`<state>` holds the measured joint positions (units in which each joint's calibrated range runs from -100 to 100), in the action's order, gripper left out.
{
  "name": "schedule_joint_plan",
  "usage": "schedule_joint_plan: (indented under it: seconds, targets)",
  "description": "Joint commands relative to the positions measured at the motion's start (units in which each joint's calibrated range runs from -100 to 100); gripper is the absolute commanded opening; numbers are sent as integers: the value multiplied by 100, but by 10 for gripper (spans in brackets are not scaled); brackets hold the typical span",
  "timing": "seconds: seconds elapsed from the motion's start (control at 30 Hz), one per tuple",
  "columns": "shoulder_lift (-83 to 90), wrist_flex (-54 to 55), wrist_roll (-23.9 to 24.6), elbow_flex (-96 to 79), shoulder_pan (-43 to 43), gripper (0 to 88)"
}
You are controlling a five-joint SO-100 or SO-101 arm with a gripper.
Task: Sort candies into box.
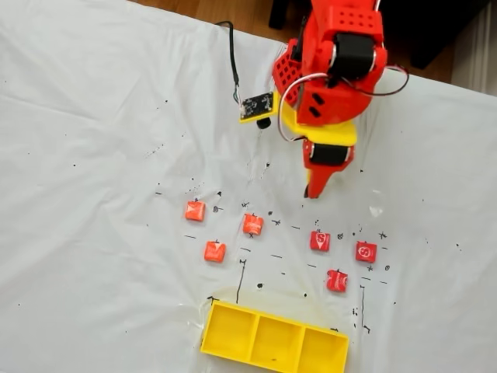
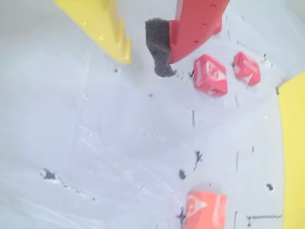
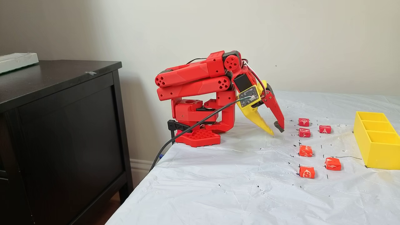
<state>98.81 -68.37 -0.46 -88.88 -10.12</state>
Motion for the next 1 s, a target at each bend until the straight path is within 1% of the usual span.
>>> schedule_joint_plan:
  seconds: [0.0,0.2,0.33,0.43,0.47,0.5,0.57,0.6,0.67,0.7,0.87,0.97]
  targets:
    - [-339,-77,93,1410,-401,23]
    - [-1476,-437,244,2766,-836,28]
    - [-2112,-650,371,3449,-990,6]
    - [-2485,-675,454,3859,-1207,36]
    - [-2604,-593,523,4023,-1207,70]
    - [-2723,-544,552,4177,-1216,70]
    - [-3045,-552,567,4478,-1271,65]
    - [-3494,-634,571,4833,-1389,51]
    - [-3935,-568,659,5079,-1398,7]
    - [-4131,-503,679,5142,-1416,1]
    - [-4894,-298,806,5497,-1633,1]
    - [-5759,-609,952,6299,-1697,1]
